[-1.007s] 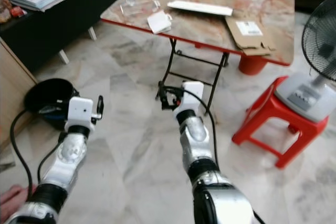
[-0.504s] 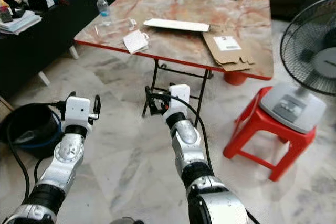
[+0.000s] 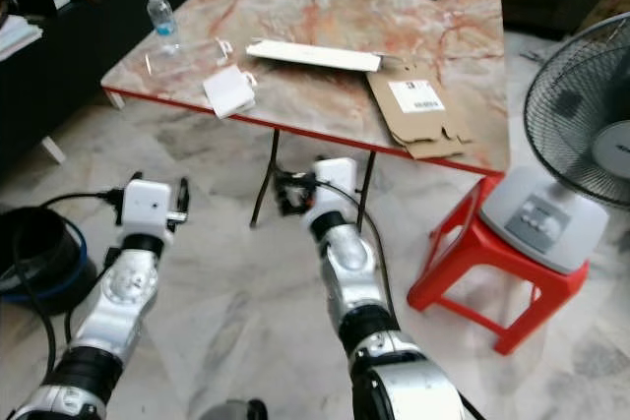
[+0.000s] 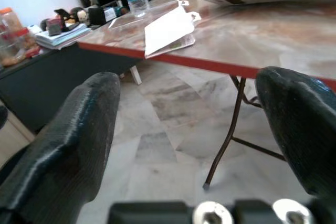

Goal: Picking trash to rubbish bin

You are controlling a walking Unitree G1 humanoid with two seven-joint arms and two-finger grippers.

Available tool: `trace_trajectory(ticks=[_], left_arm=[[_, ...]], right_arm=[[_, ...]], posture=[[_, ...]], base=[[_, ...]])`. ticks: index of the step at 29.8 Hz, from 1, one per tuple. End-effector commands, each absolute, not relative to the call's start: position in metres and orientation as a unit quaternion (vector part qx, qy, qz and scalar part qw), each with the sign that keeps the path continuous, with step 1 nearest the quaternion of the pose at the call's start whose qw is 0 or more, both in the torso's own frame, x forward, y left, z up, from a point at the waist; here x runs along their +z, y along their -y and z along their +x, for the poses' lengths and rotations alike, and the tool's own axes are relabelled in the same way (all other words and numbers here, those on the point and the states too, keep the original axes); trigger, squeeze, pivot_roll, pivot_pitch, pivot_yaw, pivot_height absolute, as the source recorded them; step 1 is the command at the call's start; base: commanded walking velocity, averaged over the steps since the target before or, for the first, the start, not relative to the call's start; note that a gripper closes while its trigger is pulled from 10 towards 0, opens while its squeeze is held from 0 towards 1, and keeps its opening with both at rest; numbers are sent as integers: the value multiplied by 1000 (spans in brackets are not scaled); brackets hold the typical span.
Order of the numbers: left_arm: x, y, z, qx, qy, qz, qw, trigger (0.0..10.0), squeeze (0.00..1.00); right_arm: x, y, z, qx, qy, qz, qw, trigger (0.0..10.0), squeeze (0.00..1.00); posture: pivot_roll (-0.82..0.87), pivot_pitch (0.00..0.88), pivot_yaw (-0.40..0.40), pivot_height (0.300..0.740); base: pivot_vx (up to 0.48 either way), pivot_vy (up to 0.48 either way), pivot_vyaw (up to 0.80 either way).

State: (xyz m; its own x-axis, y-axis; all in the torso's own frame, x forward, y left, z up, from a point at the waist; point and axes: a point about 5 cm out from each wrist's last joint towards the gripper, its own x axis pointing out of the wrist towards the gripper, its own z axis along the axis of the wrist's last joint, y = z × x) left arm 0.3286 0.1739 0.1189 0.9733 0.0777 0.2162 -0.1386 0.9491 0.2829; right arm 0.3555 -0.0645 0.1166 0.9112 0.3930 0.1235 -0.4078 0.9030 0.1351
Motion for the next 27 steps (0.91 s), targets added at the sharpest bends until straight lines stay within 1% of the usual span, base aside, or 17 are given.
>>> trace_trajectory(ticks=[1, 4, 7, 12, 25, 27], left_arm=[[118, -170, 328, 51, 100, 146, 983, 10000, 0], [118, -170, 327, 52, 99, 145, 983, 10000, 0], [118, -170, 327, 51, 98, 145, 983, 10000, 0], [118, -170, 327, 49, 98, 145, 983, 10000, 0], [119, -168, 328, 44, 100, 147, 983, 10000, 0], [120, -168, 329, 43, 102, 148, 983, 10000, 0]], right_arm=[[118, 68, 356, 200, 54, 78, 975, 10000, 0], [118, 66, 355, 209, 58, 73, 974, 10000, 0], [119, 66, 355, 210, 59, 72, 973, 10000, 0], [117, 67, 355, 204, 53, 81, 974, 10000, 0], [118, 65, 354, 211, 56, 72, 973, 10000, 0], [118, 63, 354, 216, 58, 69, 972, 10000, 0]], posture=[[111, 159, 12, 740], [113, 161, 11, 740], [112, 160, 11, 740], [110, 158, 14, 740], [113, 140, 20, 740], [113, 137, 21, 740]], base=[[435, 0, 0], [435, 0, 0], [437, 0, 450], [436, 0, 0], [435, 0, 0], [435, 0, -331]])
